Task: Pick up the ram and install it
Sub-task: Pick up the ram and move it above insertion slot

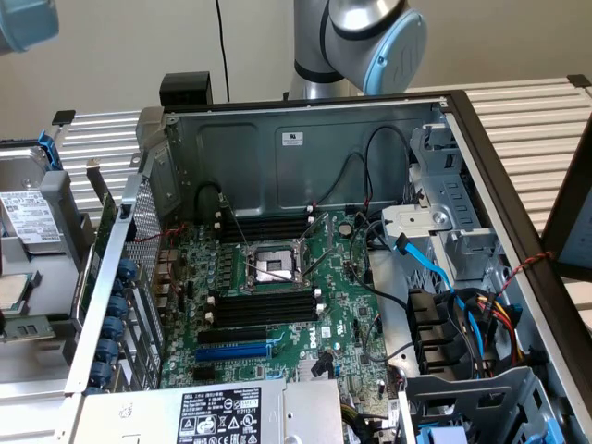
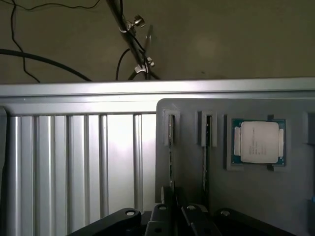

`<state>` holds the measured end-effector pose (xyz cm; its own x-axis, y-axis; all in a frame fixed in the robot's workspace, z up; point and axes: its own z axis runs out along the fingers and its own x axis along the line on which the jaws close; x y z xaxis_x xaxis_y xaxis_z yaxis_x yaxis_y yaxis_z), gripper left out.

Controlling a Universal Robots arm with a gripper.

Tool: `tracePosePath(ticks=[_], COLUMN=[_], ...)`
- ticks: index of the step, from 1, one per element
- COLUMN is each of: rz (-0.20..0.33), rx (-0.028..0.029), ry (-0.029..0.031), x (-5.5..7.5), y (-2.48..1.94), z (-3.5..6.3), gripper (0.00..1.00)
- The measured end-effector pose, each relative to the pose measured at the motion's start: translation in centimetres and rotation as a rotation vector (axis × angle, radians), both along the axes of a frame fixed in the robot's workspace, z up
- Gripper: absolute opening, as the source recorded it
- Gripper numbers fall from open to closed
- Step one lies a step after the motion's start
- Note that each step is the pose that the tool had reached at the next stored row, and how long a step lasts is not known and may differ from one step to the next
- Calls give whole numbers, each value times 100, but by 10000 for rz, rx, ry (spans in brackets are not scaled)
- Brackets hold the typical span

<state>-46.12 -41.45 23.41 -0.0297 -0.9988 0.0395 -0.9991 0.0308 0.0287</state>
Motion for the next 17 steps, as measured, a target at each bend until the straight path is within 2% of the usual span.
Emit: tracePosePath(ticks=[4,12,17], rz=[0,0,-1], rx=[-43,-49,-52], ry=[0,4,1], x=[0,-1,-1], y=[0,1,3], z=[36,46,177], gripper=[14,14,14])
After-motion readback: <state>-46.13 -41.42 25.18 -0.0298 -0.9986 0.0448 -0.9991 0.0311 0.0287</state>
